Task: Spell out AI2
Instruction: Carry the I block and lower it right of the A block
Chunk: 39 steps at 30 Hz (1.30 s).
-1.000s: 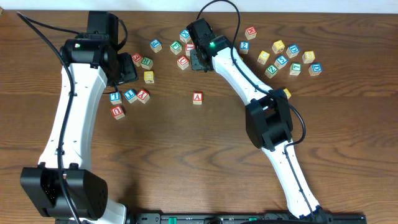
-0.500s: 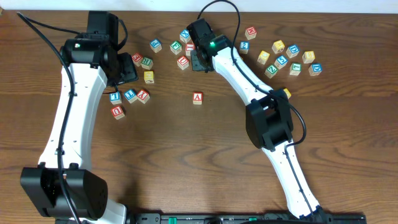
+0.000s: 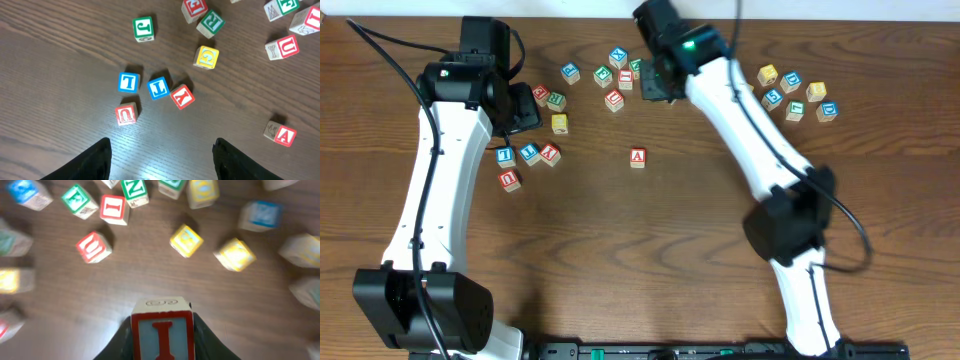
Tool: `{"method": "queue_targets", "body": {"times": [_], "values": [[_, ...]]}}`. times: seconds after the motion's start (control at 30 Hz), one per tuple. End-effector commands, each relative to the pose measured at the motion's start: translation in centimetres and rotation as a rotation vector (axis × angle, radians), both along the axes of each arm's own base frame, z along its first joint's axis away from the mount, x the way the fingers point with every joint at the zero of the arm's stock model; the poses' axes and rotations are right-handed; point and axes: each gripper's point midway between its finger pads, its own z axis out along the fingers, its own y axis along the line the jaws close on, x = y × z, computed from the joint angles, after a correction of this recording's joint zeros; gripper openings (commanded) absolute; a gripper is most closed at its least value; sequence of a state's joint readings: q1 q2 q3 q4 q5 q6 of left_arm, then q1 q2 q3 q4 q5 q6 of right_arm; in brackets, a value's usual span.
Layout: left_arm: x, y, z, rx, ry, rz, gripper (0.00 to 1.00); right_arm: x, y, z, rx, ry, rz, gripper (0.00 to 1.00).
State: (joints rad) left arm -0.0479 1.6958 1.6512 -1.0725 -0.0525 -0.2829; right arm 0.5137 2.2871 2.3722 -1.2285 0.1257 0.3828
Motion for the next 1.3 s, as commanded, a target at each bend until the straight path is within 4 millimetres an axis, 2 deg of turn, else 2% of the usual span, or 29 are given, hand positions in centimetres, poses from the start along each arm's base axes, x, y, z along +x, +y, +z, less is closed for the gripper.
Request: {"method": "queue_targets", "body": {"times": [0.0,0.13,0.3,0.5,0.67,1.0,1.27], "values": [[0.2,0.1,1.5,0.015,-0.042,-0.012,0.64,-2.3,-1.3,3.2,-0.005,0.008,-0.005,0.17],[0.3,0.1,1.6,0.015,-0.050,-0.012,0.64,-5.1,-2.8,3.1,-0.058,0.102,-0.003,0.17],[0.5,0.1,1.7,0.014,-0.057,-0.012,0.64,-7.0,-3.2,0.8,-0.107,0.208,-0.025,0.16],[0.5,0.1,1.7,0.015,-0.057,-0.012,0.64,-8.9,-2.8,-4.4,-0.148,0.309,-0.073,0.15],[0.5,0.1,1.7,0.015,-0.057,-0.012,0.64,-10.5,-1.6,-8.5,-0.142,0.370,-0.049,0.16],[0.6,0.1,1.7,0.014,-0.061,-0.011,0.64,-10.6,-0.6,-13.6,-0.100,0.344,-0.099,0.16],[0.7,0.1,1.8,0.014,-0.064,-0.011,0.64,-9.8,0.4,-15.0,-0.073,0.281,-0.122,0.11]]}}
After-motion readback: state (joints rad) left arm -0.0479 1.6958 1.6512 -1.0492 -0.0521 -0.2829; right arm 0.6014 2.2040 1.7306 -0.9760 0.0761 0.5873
